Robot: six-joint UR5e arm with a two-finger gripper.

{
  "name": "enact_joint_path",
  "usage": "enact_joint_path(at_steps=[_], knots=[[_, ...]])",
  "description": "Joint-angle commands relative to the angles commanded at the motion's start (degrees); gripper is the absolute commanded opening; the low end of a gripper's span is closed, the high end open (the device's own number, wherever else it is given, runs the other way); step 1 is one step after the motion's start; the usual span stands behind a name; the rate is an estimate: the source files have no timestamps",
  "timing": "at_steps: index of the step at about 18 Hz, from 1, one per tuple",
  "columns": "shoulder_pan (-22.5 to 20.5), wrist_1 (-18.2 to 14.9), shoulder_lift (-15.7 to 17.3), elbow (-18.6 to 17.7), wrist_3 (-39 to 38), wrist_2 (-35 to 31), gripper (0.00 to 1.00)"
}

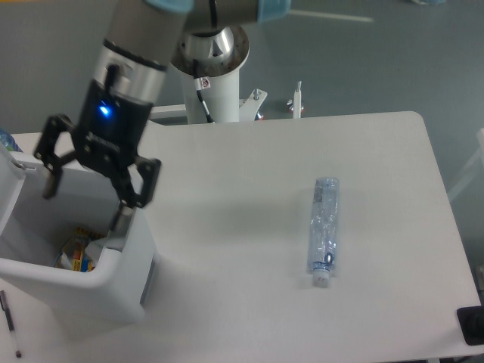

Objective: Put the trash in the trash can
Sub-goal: 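Open the gripper to drop the tissue into the bin, then move the gripper over the clear plastic bottle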

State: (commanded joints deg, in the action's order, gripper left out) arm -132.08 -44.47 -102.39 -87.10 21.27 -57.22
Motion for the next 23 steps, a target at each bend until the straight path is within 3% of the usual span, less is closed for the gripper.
enact_joint_path(at_steps=[5, 11, 13, 16, 19, 23], knots=[[-8.44, -0.09, -3.16, -0.09, 0.44, -0.17, 1.00], [-12.58, -0.79, -9.75, 0.79, 2.19, -5.96, 1.00], [-12.85, -3.41, -11.25, 2.19, 3.60, -7.20, 1.00], [-13.11, -11.14, -13.53, 6.40, 7.37, -9.74, 1.00], [-13.11, -17.47, -16.87, 9.75, 13.43, -16.50, 1.00], [-13.11, -19.51, -19.43, 11.60, 17.40, -21.97, 1.00]])
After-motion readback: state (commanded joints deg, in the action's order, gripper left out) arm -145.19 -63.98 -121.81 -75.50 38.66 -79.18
